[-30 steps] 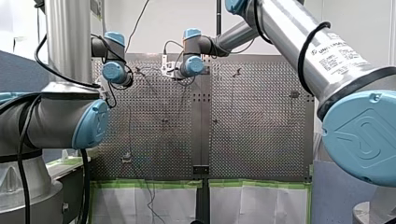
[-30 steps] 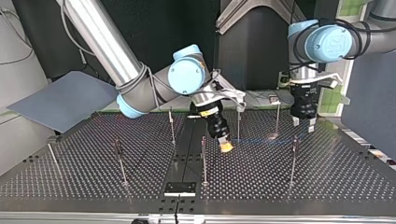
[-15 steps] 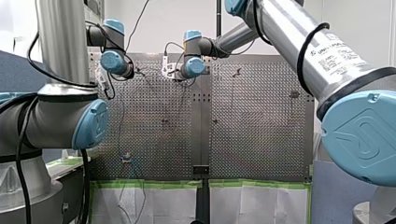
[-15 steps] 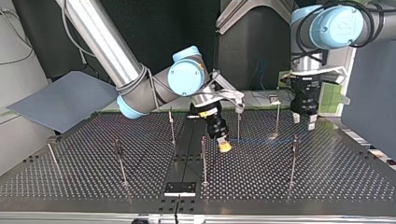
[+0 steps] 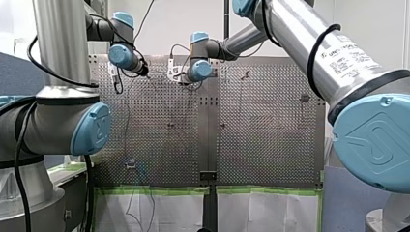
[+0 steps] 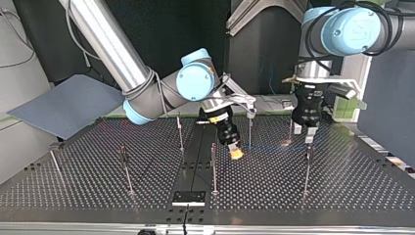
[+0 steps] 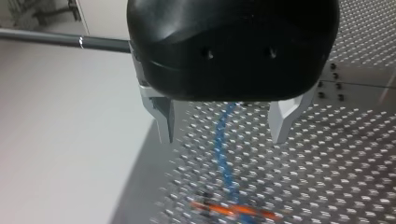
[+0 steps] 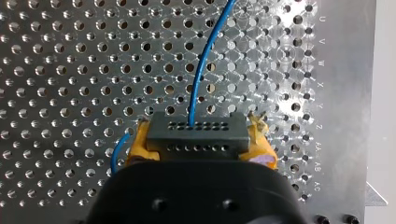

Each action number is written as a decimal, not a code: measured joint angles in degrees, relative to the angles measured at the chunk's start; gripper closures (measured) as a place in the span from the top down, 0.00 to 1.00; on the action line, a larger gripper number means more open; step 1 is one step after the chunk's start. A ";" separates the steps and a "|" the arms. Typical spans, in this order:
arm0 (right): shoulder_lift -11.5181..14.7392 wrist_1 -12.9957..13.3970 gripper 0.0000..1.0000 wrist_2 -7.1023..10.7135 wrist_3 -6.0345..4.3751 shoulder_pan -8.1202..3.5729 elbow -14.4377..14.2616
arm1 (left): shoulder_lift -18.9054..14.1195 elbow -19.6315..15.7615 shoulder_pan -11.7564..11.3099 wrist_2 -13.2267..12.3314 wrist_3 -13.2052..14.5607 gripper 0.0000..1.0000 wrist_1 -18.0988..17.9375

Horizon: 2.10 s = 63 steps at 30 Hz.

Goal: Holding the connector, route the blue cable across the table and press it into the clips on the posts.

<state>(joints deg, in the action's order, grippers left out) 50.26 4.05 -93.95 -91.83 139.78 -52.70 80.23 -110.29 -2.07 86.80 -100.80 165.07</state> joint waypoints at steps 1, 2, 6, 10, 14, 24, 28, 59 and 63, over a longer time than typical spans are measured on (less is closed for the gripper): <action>0.00 0.00 0.00 0.02 -0.01 0.00 0.00 | -0.07 0.46 0.11 0.06 0.22 1.00 0.06; 0.00 0.00 0.00 0.04 -0.02 0.00 0.00 | -0.14 0.85 0.22 0.11 0.38 1.00 0.09; -0.01 0.00 0.00 0.07 -0.03 -0.01 0.00 | 0.19 1.76 0.59 0.14 0.70 1.00 -0.29; -0.05 0.00 0.00 0.07 -0.03 0.00 0.00 | 1.46 2.17 0.77 0.18 1.20 1.00 -0.67; -0.05 0.00 0.00 0.08 -0.03 0.00 0.02 | 3.54 3.00 1.06 0.32 2.44 1.00 -0.85; -0.08 0.01 0.00 0.09 -0.03 0.01 0.01 | 8.48 7.87 2.07 1.71 3.20 1.00 -2.40; -0.09 0.00 0.00 0.12 -0.03 0.01 0.01 | 10.11 9.68 2.16 1.88 3.09 1.00 -2.35; -0.18 -0.18 0.00 0.27 -0.47 -0.05 -0.14 | 11.10 10.22 2.79 4.56 3.90 0.00 1.42; -0.25 -0.13 0.00 0.08 -0.65 -0.03 -0.85 | 9.73 9.22 3.25 6.72 4.25 0.00 1.79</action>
<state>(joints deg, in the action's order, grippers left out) 50.01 3.92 -93.88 -92.48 139.74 -53.55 89.96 -101.07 1.18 93.52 -96.55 166.86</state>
